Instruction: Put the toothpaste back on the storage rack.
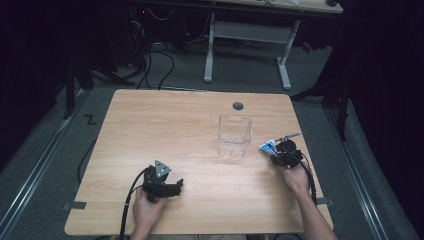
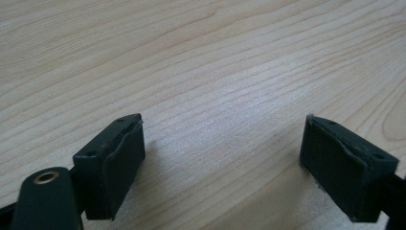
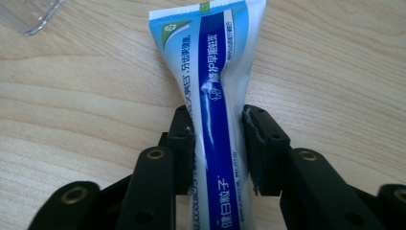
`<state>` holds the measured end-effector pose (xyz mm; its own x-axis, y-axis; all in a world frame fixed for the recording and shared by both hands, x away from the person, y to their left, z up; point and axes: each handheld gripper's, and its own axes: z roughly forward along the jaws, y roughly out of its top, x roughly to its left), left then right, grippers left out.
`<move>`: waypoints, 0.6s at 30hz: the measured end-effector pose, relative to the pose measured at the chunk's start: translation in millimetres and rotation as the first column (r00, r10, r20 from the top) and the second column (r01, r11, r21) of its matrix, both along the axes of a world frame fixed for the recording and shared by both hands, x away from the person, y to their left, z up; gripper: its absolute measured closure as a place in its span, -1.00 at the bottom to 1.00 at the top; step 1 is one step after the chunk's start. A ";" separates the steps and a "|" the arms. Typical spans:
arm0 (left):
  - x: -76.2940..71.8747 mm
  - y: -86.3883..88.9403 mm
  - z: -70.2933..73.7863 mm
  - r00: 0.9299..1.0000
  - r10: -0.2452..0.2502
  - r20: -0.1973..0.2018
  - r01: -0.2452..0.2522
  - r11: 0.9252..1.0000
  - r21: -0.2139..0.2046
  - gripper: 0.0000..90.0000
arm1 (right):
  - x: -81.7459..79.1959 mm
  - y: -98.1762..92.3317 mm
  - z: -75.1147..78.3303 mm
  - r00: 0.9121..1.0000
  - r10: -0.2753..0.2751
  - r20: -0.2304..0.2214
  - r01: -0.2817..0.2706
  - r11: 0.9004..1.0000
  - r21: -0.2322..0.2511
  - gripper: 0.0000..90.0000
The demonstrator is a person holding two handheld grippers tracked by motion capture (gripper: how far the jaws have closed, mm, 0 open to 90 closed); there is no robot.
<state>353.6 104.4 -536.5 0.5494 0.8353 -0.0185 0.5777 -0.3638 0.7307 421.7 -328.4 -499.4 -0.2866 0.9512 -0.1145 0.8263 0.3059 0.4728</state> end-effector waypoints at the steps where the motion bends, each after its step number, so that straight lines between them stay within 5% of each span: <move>1: 0.0 0.0 0.0 1.000 0.000 0.000 0.000 1.000 0.000 -0.64 | -0.7 0.6 0.2 1.000 0.005 0.004 -0.005 1.000 -0.004 0.52; 18: 0.0 -0.1 0.0 1.000 0.001 0.000 -0.001 1.000 -0.001 -0.64 | -12.7 -4.2 20.8 0.999 0.040 0.027 -0.043 0.994 0.100 0.59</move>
<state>353.6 104.4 -536.4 0.5488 0.8357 -0.0193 0.5783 -0.3629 0.7307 409.0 -332.6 -478.6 -0.3244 0.9455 -0.0271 0.8012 0.2899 0.5234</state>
